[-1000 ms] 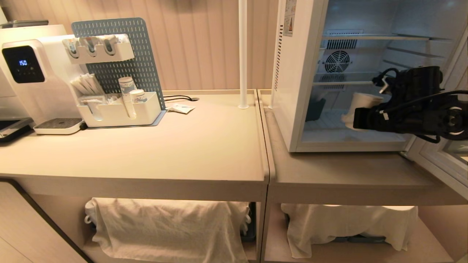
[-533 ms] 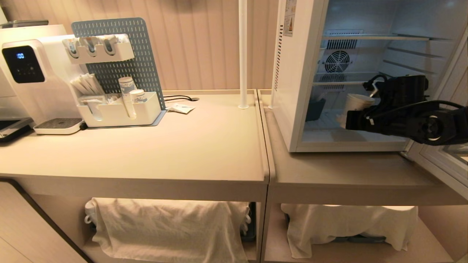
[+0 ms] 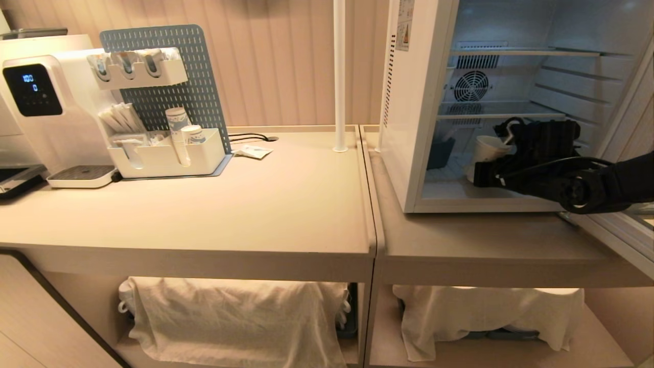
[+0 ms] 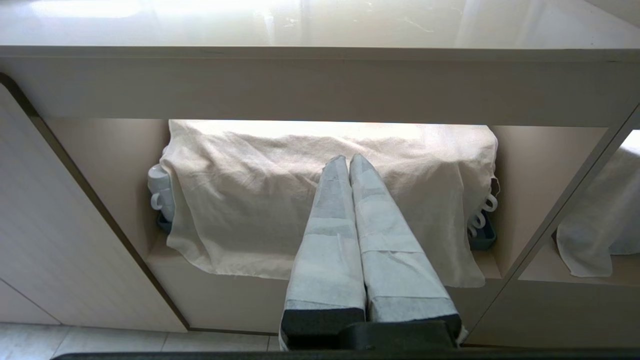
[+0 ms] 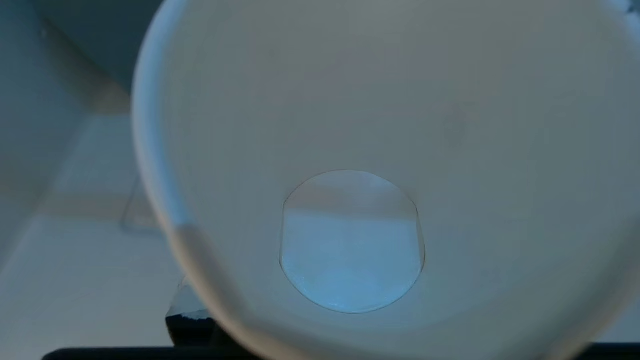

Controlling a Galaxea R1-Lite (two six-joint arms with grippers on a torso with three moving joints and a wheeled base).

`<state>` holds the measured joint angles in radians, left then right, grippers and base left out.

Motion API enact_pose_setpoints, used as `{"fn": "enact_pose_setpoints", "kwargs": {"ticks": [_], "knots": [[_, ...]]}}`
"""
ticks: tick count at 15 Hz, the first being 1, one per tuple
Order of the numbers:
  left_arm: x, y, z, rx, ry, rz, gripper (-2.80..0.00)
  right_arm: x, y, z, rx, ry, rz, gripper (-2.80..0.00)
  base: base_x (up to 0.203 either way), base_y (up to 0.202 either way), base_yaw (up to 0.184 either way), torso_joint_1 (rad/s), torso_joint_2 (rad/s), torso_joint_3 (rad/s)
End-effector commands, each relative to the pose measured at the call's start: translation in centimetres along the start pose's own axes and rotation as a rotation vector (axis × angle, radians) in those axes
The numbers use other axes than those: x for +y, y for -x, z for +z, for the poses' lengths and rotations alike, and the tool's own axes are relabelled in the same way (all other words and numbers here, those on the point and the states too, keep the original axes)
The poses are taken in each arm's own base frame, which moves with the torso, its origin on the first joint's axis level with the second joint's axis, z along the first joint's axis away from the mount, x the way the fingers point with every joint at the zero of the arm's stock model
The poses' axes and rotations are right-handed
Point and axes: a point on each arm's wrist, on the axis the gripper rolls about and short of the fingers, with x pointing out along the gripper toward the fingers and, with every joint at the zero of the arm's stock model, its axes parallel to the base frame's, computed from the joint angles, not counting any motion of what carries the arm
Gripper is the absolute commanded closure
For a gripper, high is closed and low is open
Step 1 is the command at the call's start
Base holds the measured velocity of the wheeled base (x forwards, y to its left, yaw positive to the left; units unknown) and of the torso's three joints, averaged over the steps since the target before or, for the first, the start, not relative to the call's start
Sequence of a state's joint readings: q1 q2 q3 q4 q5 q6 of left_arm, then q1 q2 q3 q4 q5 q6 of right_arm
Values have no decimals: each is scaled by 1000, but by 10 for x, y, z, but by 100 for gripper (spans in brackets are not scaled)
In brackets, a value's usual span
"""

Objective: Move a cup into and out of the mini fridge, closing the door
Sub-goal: Put the paper cup in the freezer

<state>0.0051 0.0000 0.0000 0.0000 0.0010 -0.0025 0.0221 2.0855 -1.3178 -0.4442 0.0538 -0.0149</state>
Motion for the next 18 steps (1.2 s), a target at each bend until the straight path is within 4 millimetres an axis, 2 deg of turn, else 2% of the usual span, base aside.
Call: {"fn": "enact_pose_setpoints", "kwargs": {"ticks": [1,16,17,18], "knots": [[0,0,0,0,1,0,0,0,-8,-6,-7,14,2,0,0,0,0,0,0,0],[0,0,0,0,1,0,0,-2,-30,-6,-33,38,-2,0,0,0,0,0,0,0],[0,0,0,0,1,2,0,-2,-31,-6,-35,42,-2,-280,0,0,0,0,0,0],[0,0,0,0,1,1,0,-3,-31,-5,-42,42,-2,-280,0,0,0,0,0,0]]}}
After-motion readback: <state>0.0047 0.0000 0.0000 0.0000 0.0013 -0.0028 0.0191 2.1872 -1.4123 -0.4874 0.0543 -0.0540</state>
